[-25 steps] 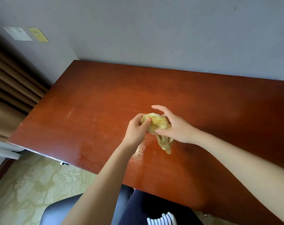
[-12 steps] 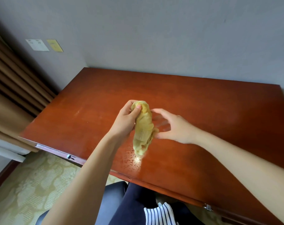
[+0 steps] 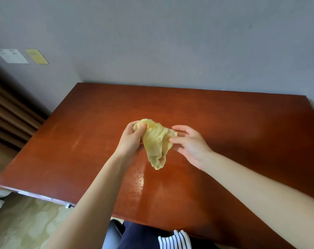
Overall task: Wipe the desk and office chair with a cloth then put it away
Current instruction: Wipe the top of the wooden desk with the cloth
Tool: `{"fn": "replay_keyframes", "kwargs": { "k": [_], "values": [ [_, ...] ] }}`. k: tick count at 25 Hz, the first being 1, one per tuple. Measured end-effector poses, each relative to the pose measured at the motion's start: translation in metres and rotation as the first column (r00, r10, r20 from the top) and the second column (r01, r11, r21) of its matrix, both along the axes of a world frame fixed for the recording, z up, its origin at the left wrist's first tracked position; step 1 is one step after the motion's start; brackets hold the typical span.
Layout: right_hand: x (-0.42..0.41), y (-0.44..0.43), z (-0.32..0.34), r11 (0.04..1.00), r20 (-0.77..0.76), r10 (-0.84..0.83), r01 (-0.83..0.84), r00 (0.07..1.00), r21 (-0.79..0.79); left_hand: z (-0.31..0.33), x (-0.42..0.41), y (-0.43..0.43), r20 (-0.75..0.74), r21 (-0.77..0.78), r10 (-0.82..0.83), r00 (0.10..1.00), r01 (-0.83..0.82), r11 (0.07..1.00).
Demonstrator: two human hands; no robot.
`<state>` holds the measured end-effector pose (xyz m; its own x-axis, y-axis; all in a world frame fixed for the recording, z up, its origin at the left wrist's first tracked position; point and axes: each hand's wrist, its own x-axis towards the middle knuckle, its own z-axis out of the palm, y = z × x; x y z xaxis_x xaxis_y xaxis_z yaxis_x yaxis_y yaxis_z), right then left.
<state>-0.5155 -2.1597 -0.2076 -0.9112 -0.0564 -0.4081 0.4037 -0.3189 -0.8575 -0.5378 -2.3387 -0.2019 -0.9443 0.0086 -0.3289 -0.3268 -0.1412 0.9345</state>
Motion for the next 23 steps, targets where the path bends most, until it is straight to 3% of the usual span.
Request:
{"fn": "replay_keyframes", "kwargs": {
  "k": [4,8,10,12,14,16,19,23],
  "values": [
    [-0.060,-0.049,0.019,0.996,-0.036,-0.084,0.084,0.996,-0.022,-0.011,-0.049,-0.044,0.077,-0.127,0.024,0.997,-0.014,0.992],
    [-0.113,-0.119,0.035,0.997,-0.029,-0.058,0.056,0.998,-0.052,-0.004,-0.087,-0.098,0.073,-0.038,-0.007,0.997,0.010,0.999],
    [-0.143,-0.168,0.034,0.980,0.080,-0.130,0.141,0.988,-0.143,0.001,-0.115,-0.149,0.003,-0.013,0.031,1.000,-0.031,0.999],
    [-0.150,-0.196,0.027,0.929,0.280,-0.206,0.278,0.938,-0.246,0.006,-0.126,-0.182,-0.087,-0.086,0.041,0.995,-0.049,0.995],
    [-0.159,-0.230,0.014,0.844,0.503,-0.195,0.405,0.842,-0.351,0.003,-0.143,-0.216,-0.164,-0.188,-0.034,0.986,0.002,0.982],
    [-0.159,-0.249,0.006,0.795,0.603,-0.137,0.450,0.786,-0.407,-0.003,-0.153,-0.233,-0.187,-0.258,-0.129,0.974,0.077,0.963],
    [-0.160,-0.248,0.002,0.814,0.591,-0.119,0.419,0.798,-0.403,-0.014,-0.164,-0.230,-0.157,-0.312,-0.260,0.953,0.202,0.928],
    [-0.159,-0.206,0.008,0.836,0.413,-0.413,0.518,0.812,-0.182,-0.020,-0.171,-0.179,-0.123,-0.549,-0.391,0.912,0.266,0.792]
  ]
}}
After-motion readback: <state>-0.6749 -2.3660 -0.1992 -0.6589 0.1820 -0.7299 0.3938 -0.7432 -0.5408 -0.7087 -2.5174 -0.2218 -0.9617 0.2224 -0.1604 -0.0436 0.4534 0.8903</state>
